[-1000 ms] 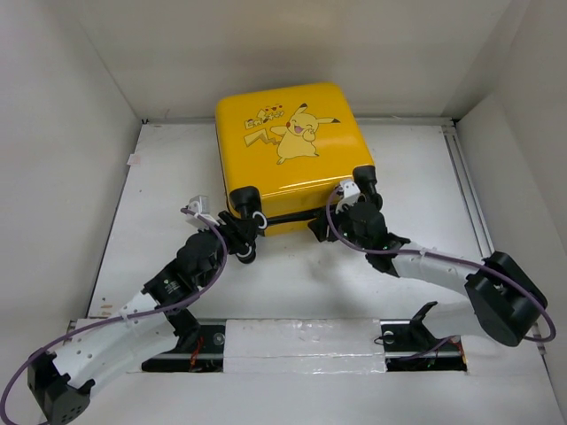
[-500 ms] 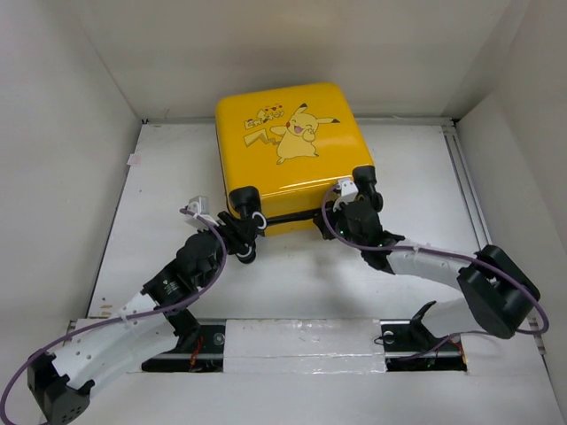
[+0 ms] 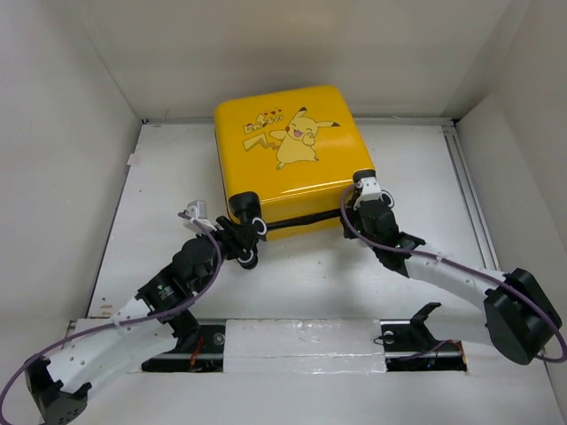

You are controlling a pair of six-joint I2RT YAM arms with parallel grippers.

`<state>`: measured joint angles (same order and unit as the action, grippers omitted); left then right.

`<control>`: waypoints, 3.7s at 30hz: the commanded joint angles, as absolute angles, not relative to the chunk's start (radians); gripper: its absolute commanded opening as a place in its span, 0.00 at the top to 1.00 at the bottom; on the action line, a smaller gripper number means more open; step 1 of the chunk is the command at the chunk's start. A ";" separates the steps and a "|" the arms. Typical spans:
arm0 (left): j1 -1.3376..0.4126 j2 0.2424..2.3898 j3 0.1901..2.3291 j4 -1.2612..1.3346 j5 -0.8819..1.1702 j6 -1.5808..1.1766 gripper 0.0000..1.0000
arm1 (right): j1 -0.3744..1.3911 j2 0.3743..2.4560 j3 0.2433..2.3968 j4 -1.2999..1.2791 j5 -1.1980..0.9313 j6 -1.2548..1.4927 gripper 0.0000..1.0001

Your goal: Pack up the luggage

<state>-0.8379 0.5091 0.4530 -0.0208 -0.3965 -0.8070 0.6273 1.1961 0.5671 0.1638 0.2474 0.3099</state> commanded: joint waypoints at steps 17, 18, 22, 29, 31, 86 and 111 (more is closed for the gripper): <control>-1.065 0.795 0.686 0.465 -0.195 -0.756 1.00 | 1.201 1.625 0.945 0.580 0.215 0.331 1.00; -1.065 0.775 0.654 0.465 -0.204 -0.779 1.00 | 1.201 1.600 0.921 0.580 0.254 0.331 1.00; -1.065 0.752 0.618 0.465 -0.213 -0.790 1.00 | 1.148 1.451 0.783 0.551 0.313 0.351 1.00; -1.065 0.785 0.598 0.520 -0.247 -0.790 1.00 | 1.101 1.243 0.577 0.534 0.304 0.403 1.00; -1.065 0.810 0.598 0.544 -0.247 -0.790 1.00 | 1.101 1.201 0.552 0.534 0.304 0.416 1.00; -1.072 1.345 1.008 0.616 -0.119 -0.783 0.00 | 1.285 1.623 0.299 1.525 0.492 0.282 0.48; -1.063 1.020 0.512 0.440 -0.443 -0.562 0.30 | 1.169 0.711 0.739 -0.327 0.692 0.404 0.08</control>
<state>-1.0645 1.0168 0.4988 0.2928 -0.4892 -0.6258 1.2343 0.6502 0.6731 -0.1043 0.6552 0.4129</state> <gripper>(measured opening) 0.698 0.900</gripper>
